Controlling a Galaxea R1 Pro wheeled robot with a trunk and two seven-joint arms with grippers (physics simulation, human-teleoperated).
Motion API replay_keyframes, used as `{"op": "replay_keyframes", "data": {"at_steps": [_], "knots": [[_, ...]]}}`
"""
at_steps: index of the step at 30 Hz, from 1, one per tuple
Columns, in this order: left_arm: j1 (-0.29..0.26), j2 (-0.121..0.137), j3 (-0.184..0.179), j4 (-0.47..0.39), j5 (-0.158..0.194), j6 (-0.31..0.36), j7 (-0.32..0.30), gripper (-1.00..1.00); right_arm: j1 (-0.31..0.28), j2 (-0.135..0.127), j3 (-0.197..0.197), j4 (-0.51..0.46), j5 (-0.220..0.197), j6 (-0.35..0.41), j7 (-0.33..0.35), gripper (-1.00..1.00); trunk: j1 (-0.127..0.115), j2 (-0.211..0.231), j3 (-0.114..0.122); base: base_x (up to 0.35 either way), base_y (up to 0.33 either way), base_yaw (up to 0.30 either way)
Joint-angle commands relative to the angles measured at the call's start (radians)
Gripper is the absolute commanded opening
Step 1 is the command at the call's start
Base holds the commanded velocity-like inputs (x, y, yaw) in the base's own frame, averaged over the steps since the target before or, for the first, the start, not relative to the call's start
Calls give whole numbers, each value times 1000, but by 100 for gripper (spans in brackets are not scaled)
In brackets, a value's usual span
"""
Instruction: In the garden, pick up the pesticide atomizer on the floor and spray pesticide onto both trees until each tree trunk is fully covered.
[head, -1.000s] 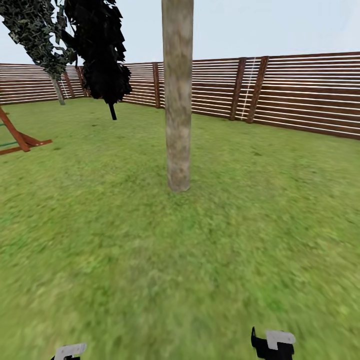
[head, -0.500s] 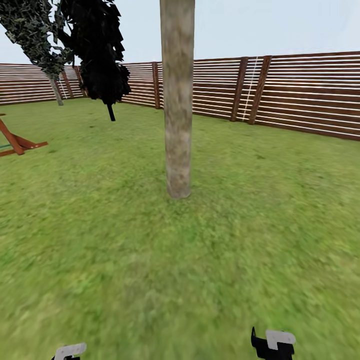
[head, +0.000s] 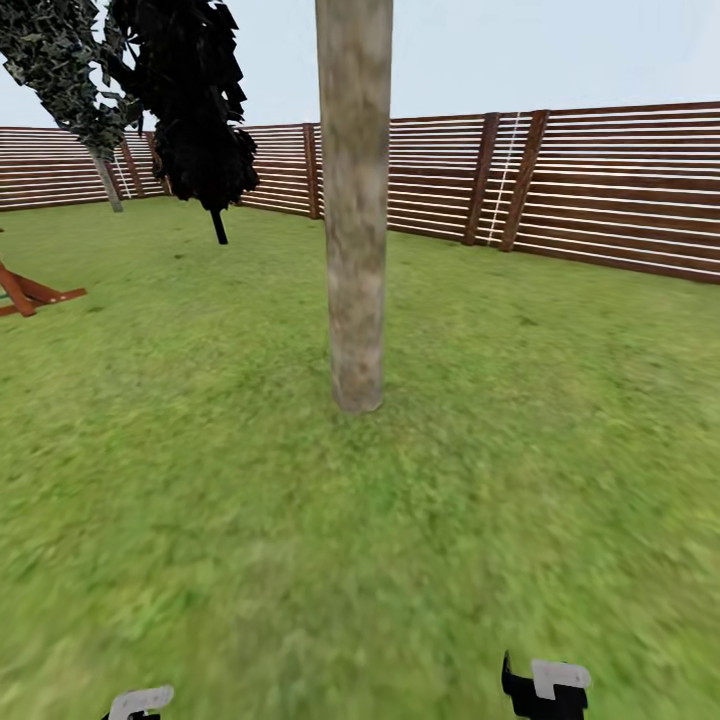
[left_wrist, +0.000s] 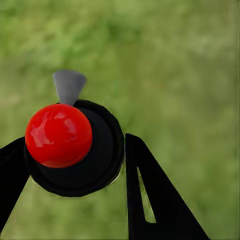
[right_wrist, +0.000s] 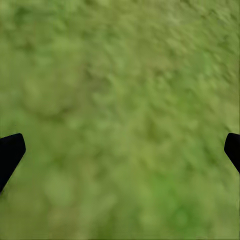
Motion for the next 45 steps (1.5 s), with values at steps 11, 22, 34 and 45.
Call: {"op": "replay_keyframes", "data": {"at_steps": [11,22,34,45], "knots": [[-1,0,9,1,-10,-4,-1,-100,0,0,-7,1,11,-2,-4,100,0,0,-1,338,0,0],[-1,0,9,0,-10,-4,-1,-100,0,0,-7,1,11,-2,-4,100,0,0,-1,338,0,-85],[-1,0,9,1,-10,-4,-1,-100,0,-3,-7,1,11,-2,-6,100,0,0,-1,338,0,-21],[-1,-8,11,-12,-7,-4,-1,-100,-1,1,-5,-5,9,-3,-4,100,0,0,-1,322,-66,0]]}}
